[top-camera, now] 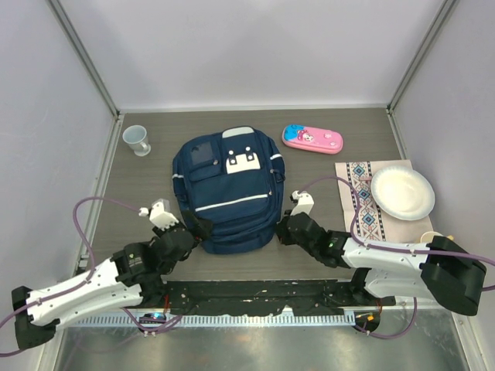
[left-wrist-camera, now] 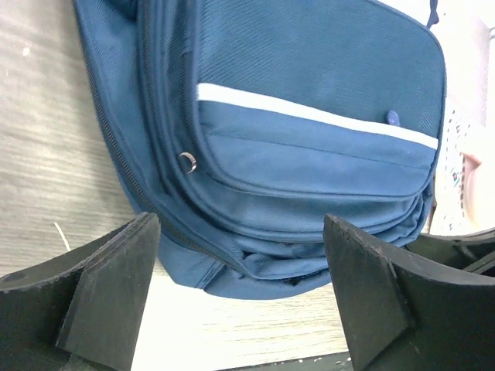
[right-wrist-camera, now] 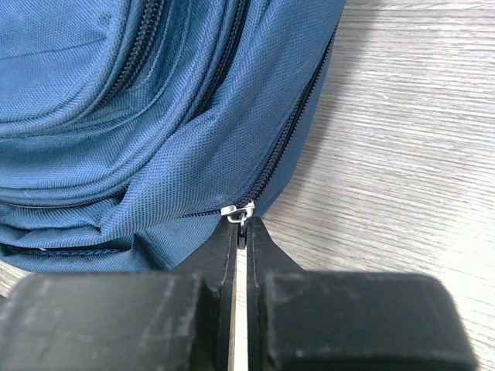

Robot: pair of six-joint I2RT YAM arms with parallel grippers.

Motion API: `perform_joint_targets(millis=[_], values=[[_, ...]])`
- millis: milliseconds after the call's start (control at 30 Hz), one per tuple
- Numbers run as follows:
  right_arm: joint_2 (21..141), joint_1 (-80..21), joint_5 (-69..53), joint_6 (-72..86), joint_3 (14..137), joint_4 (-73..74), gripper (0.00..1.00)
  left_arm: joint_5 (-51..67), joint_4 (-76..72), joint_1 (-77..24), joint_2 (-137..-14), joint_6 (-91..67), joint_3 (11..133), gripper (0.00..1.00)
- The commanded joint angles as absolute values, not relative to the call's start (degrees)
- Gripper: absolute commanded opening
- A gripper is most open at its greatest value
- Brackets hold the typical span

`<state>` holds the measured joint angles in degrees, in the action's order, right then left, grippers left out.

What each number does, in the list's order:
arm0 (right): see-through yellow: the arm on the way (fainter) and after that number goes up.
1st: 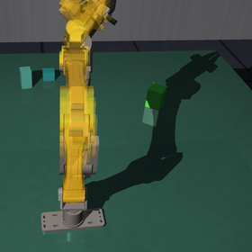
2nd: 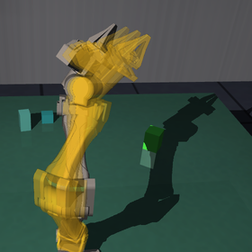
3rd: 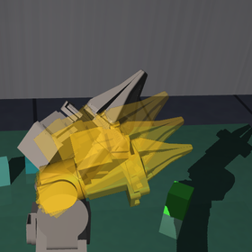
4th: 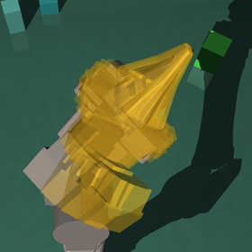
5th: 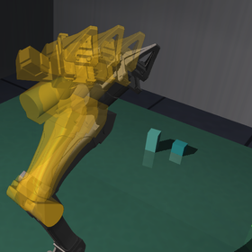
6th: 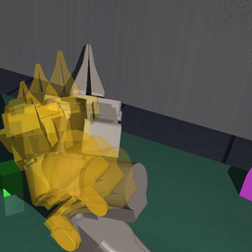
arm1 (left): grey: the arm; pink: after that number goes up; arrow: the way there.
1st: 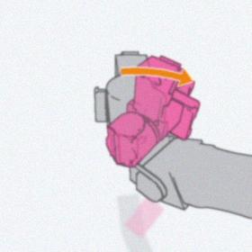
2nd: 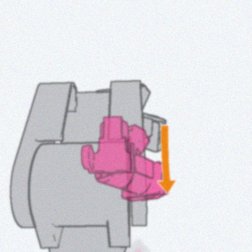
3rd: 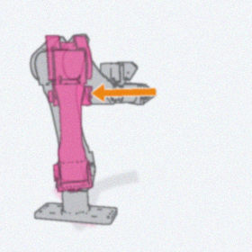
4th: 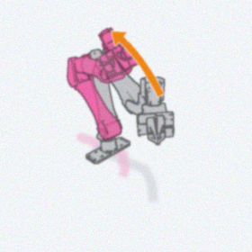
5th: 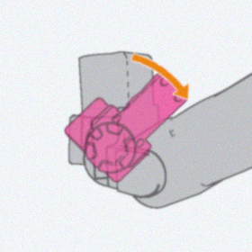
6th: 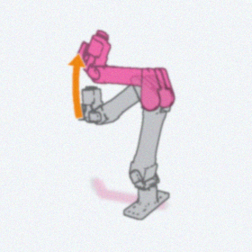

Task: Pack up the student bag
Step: Zip the student bag at the center of the board.

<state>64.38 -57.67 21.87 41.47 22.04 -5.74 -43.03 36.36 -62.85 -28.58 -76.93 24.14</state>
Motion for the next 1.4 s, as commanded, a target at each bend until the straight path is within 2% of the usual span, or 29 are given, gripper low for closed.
perform_joint_targets(millis=[0, 200, 433, 767, 1133, 1200, 1267, 1333, 1367], values=[[63.63, -57.66, 23.12, 41.22, 21.09, -7.56, 0.01, -42.99, 34.2, -62.67, -34.87, -61.81, 33.2, 0.93], [62.93, -57.66, 22.15, 39.82, 21.18, -8.61, 0.01, -33.24, 25.33, -62.67, -43.32, -40.04, 38.14, 0.98], [63.54, -57.66, 22.06, 38.32, 22.23, -9.05, 0.01, -21.28, 16.88, -62.67, -51.41, -27.35, 38.85, 0.98], [64.25, -57.57, 21.27, 39.11, 22.15, -9.93, 0.01, -8.97, 6.69, -63.19, -52.38, -21.89, 34.98, 0.99], [61.53, -57.66, 19.78, 39.46, 21.18, -10.19, 0.01, -10.28, 3.34, -65.65, -68.01, -18.11, 37.62, 0.97], [60.3, -57.66, 19.25, 38.94, 20.75, -10.37, 0.01, -13.25, 3.25, -65.74, -69.43, -18.54, 37.62, 0.95], [58.81, -57.66, 18.55, 38.32, 20.22, -10.98, 0.01, -14.76, 2.9, -65.74, -71.27, -18.54, 37.53, 0.84], [58.01, -57.66, 18.54, 37.97, 19.6, -11.34, 0.01, -19.32, 3.95, -65.66, -72.76, -20.11, 37.97, 0.7], [57.66, -57.66, 18.54, 37.88, 19.43, -11.42, 0.01, -20.9, 4.3, -65.74, -73.21, -20.65, 38.06, 0.54]])
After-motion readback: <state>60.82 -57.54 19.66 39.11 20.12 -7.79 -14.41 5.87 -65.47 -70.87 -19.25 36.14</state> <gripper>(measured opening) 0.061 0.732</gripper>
